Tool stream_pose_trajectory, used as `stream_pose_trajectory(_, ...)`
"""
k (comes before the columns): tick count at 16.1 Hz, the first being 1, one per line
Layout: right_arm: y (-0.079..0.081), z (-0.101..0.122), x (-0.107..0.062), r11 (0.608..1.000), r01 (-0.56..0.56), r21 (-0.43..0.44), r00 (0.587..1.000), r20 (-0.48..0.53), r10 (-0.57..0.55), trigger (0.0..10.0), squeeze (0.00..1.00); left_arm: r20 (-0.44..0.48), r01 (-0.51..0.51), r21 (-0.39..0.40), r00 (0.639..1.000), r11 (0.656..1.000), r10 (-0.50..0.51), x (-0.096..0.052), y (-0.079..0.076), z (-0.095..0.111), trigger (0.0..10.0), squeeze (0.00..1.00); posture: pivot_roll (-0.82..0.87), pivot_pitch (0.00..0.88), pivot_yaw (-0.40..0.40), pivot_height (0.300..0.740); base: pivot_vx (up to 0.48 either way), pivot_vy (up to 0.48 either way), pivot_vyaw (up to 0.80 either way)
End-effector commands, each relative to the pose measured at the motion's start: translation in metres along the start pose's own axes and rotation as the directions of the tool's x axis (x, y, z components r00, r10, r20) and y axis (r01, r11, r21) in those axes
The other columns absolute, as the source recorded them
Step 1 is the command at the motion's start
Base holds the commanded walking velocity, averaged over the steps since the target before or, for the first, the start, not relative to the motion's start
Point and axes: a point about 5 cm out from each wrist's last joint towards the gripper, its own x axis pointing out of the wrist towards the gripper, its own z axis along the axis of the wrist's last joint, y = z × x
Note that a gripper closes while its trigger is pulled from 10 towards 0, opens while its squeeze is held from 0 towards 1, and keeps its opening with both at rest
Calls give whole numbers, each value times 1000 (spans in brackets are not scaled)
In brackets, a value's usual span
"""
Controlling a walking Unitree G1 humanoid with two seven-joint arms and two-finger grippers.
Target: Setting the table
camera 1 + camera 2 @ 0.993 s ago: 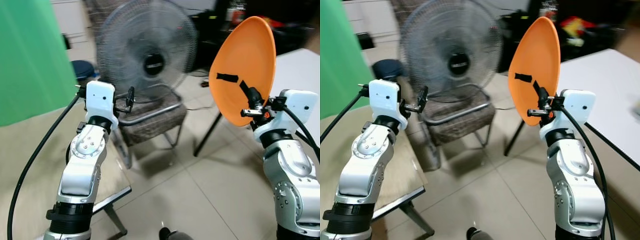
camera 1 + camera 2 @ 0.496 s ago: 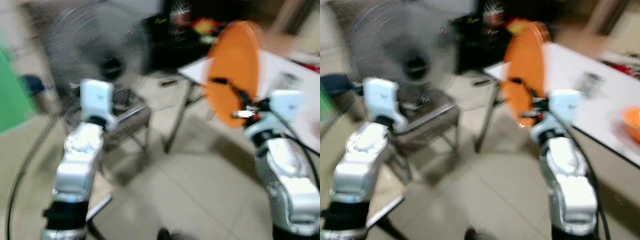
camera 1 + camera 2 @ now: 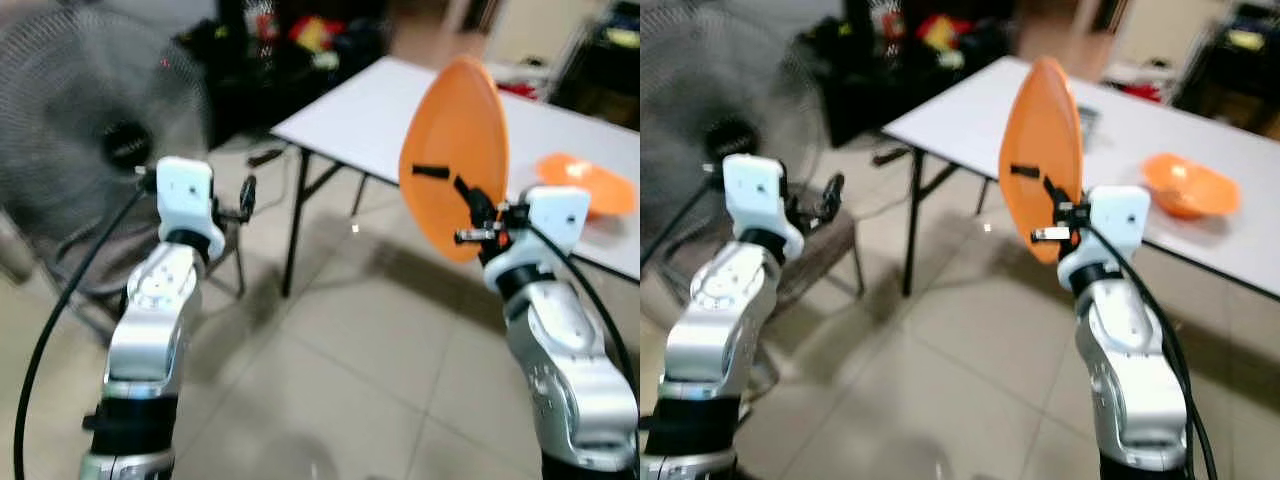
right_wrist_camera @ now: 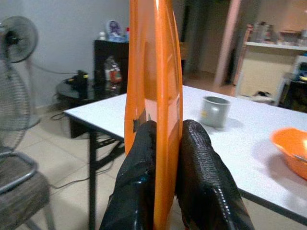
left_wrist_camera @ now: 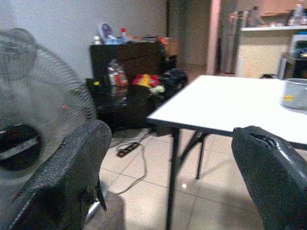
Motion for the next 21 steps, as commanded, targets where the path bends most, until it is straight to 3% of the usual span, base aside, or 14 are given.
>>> stream_pose_trajectory(1, -8, 5, -2, 999, 36, 0, 999, 20, -36, 10000, 0, 3, 30, -13, 1000, 999, -30, 3, -8, 2, 10000, 0, 21, 0, -46, 740, 0, 0, -800)
stream_pose_trajectory(5, -6, 2, -1, 1000, 22, -1, 1000, 2, -22, 10000, 0, 23, 73, -29, 997, 997, -72, 2, -11, 4, 10000, 0, 21, 0, -48, 740, 135, 0, -700)
stream_pose_trajectory(21, -2, -1, -2, 1000, -9, -24, 1000, -3, 9, 10000, 0, 22, 97, -13, 995, 995, -96, 0, -11, 3, 10000, 0, 25, 0, -56, 740, 314, 0, 0)
